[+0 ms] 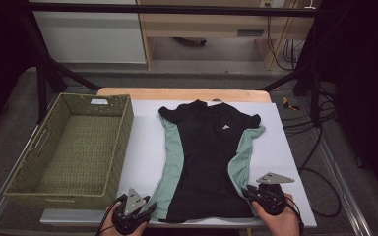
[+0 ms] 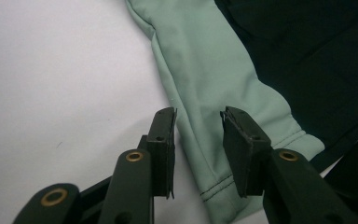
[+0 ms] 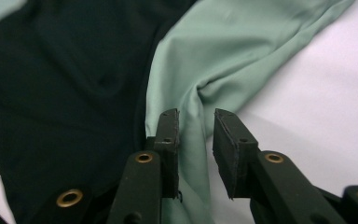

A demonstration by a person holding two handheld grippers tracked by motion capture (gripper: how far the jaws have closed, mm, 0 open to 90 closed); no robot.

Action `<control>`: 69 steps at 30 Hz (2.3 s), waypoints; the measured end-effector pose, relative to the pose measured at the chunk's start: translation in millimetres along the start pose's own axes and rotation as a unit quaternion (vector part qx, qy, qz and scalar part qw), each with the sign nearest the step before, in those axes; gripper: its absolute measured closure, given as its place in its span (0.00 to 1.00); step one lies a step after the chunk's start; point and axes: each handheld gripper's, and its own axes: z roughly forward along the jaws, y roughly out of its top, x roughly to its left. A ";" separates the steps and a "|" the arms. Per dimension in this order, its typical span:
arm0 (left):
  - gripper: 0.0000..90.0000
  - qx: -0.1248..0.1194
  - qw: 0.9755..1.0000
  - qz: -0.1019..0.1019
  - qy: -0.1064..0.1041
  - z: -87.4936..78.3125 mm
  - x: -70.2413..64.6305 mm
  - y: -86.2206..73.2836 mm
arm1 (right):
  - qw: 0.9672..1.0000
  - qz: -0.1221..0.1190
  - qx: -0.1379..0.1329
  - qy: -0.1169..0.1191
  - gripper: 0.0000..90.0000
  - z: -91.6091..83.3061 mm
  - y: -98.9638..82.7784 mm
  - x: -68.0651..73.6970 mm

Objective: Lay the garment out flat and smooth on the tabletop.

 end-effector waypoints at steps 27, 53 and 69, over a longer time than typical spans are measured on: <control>0.79 0.001 1.000 0.002 -0.023 6.7 1.8 2.8 | 0.997 0.061 -0.031 -0.023 0.80 -15.1 -22.6 -25.6; 0.74 -0.016 0.999 0.028 -0.032 -10.1 -16.6 15.3 | 0.997 0.048 -0.051 -0.012 0.69 -28.8 -25.0 -17.6; 0.91 -0.001 0.999 0.033 -0.038 43.6 0.2 35.3 | 0.999 0.018 -0.025 -0.035 0.99 24.0 19.8 -30.1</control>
